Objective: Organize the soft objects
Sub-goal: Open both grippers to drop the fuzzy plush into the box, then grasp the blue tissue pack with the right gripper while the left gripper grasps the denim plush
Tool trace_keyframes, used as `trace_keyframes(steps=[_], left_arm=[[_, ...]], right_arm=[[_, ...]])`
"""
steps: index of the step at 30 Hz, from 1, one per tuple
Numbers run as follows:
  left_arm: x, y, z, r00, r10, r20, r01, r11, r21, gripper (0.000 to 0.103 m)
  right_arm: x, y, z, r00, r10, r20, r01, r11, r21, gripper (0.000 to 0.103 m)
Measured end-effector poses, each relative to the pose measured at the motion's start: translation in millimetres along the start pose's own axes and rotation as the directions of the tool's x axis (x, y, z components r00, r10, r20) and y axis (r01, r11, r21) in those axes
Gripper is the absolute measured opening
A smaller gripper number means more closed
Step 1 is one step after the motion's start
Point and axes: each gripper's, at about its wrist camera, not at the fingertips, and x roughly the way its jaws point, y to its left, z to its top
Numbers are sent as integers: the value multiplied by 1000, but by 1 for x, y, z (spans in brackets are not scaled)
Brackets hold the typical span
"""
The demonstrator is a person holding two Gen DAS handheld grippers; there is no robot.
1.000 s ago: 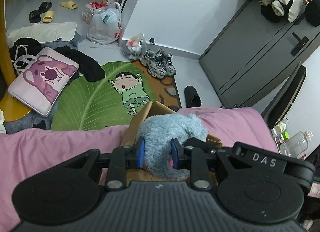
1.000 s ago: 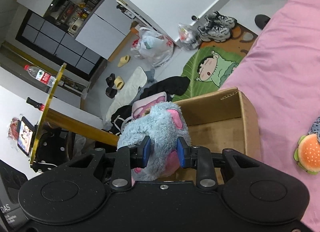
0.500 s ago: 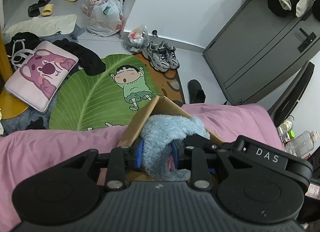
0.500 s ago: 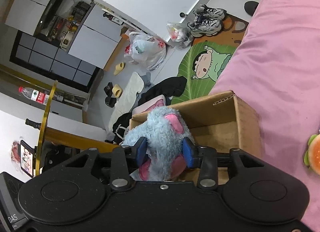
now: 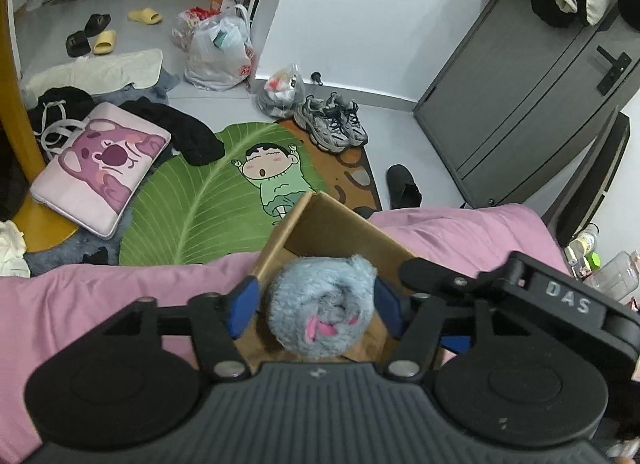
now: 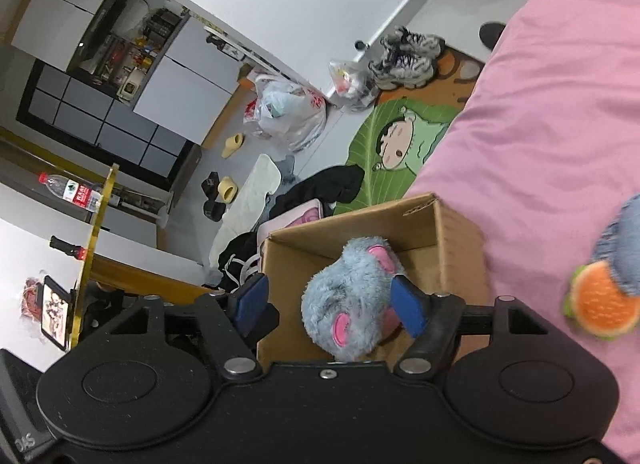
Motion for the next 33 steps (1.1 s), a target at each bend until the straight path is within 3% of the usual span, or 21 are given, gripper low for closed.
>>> trace_keyframes(steps=[7,13,20,22,33], left_arm=[[-22,-22,-18,999,-54,4,54,998,-16,80],[-30,-42,-42,995,-85,-42,85,996,-22,81],[-35,-68,-64,993,-88,-75,90,996,17,81],[-36,-76,-68,993,-89,-80,91,995,31,81],[-30,-113,-99,993,-64,-101,75,991,107,81]], right_arm=[[-51,-17,4,998,-37,55,37,999,-7,77],[-89,-48,-6,992,-87,95,89,996,-15,83],[-116,-93,-12,982,-143,126,137,989,59,85],[-120,-98,-13,979,-149,141,140,988,69,90],[-128,-141,-21,964,-220,148,200,970,138,90]])
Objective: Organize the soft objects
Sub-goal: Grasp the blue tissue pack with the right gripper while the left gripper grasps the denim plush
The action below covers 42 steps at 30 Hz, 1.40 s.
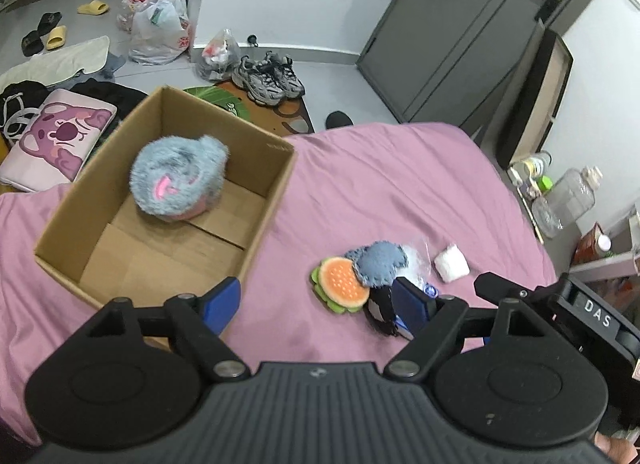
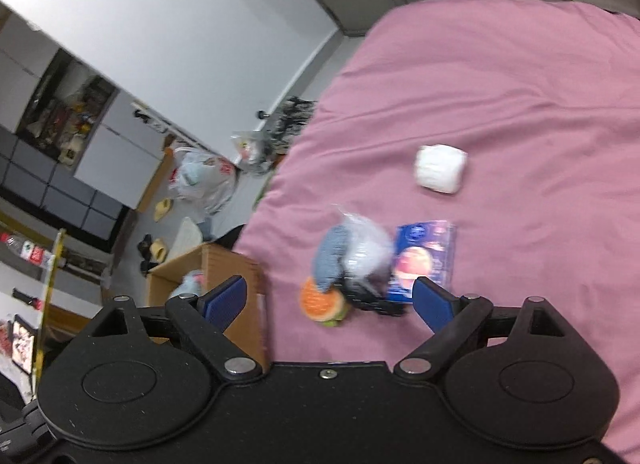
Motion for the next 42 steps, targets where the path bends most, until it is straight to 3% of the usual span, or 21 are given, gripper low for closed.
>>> trace_keyframes(steps=[8,12,16,22,25,36,42], left_arm=[[19,-25,-10,1000,31,-4,-31,998,45,81],[30,-42,-15,1000,24,1,-24,996,83,80],[44,-57,-19,999,39,12,-40,993,111,78],[70,-67,-21,997,75,21,-77,988,135,66],[80,-70,-20,996,81,29,-84,986,141,66],[113,-77,-10,995,82,47,-88,987,133,65],[132,-74,-7,997,80,20,-82,991,106,65]], right_arm=[[7,-35,5,1000,7,-9,-6,995,96,88],[11,-50,6,1000,-17,-8,18,992,122,84],[20,-61,7,999,12,-32,-7,985,170,79],[35,-77,9,998,9,-68,7,975,221,73],[42,-83,10,996,21,-87,2,968,249,73],[57,-90,14,992,34,-125,-1,966,260,72],[70,-85,18,989,13,-149,22,973,228,72]])
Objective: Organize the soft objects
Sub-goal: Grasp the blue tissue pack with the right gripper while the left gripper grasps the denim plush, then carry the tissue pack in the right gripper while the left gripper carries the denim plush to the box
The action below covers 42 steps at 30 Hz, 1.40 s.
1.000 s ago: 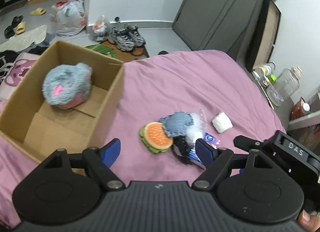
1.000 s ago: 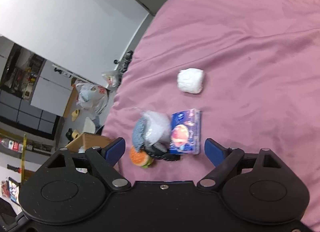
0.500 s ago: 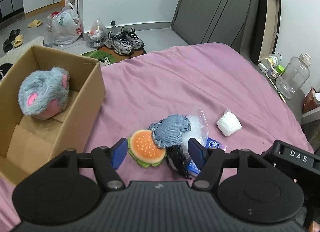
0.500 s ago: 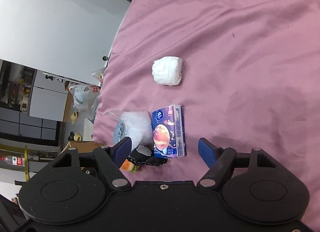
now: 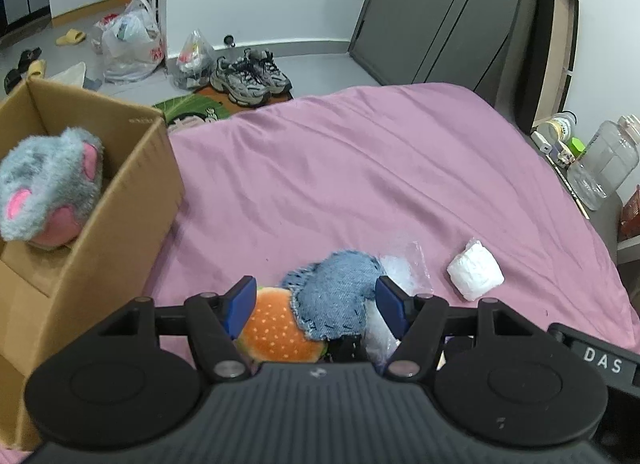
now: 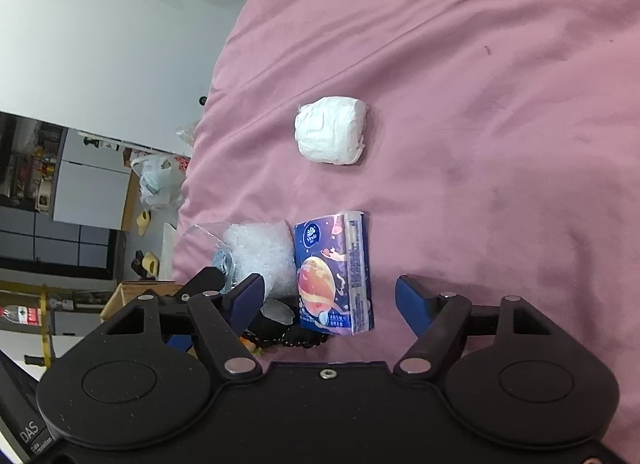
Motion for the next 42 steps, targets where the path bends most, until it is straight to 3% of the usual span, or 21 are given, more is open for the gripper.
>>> trace_keyframes(steps=[6,9,10,11,13,14,19,22,42], left_arm=[[13,1,-6,999,-18,-32,17,999,-42,64],[14,0,-7,998,-53,-33,51,998,-46,46],[13,-1,-7,997,-70,-38,68,997,-40,34],[12,-2,-6,996,-81,-45,79,996,-41,29],[10,-2,-5,995,-87,-52,84,995,-49,26],[7,-1,-5,995,-89,-51,86,995,-53,25],[-12,4,-8,994,-101,-30,99,994,-53,24],[-24,8,-6,995,-102,-19,101,993,-57,24],[-119,24,-1,992,-112,63,113,994,-6,24]], right_arm=[[9,-3,1,1000,-22,-5,22,1000,16,72],[11,1,-1,999,-37,1,37,999,-5,69],[11,2,-1,999,-42,7,42,999,-11,64],[10,3,-2,999,-42,13,43,999,-19,60],[11,4,-3,998,-67,17,67,997,-34,34],[11,3,-3,997,-78,20,79,996,-43,34],[3,5,-6,998,-49,39,52,997,-64,22],[-4,7,-10,998,-43,52,47,996,-80,20],[-62,12,-33,984,-37,175,54,994,-95,20]])
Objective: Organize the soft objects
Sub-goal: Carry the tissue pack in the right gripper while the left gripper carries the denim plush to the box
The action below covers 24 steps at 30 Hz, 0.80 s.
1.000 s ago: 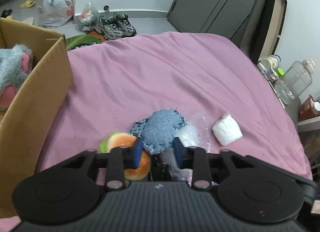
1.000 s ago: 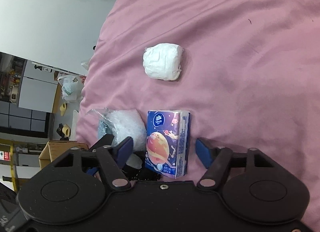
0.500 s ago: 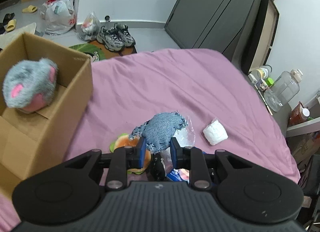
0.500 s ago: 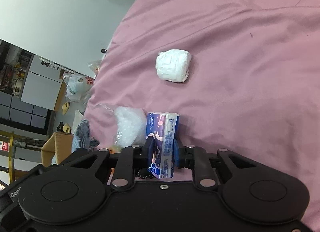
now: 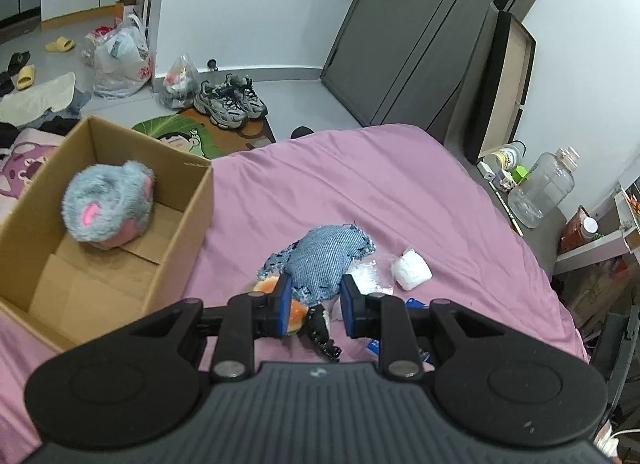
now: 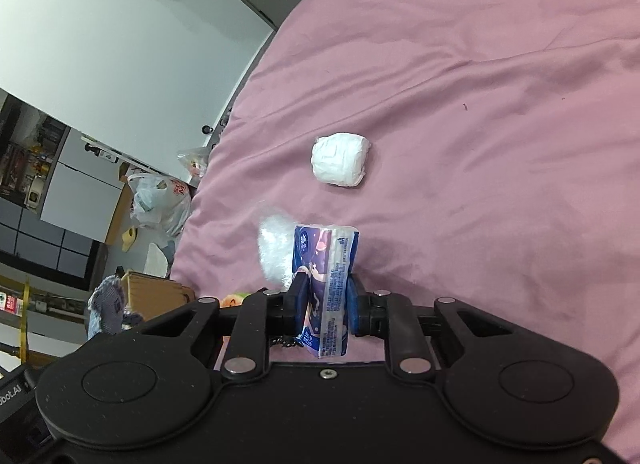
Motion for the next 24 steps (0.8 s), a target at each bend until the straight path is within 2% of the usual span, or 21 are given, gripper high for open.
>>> trace_keyframes(steps=[10,24], left_arm=[[-37,21,-2,999,20,31,-19,1000,-4,24],[-86,68,-3,996,53,75,-48,997,-68,24]], right_arm=[[-18,16,-12,999,33,26,-32,998,-46,20],[-46,37,-27,996,59,71,-53,994,-91,20]])
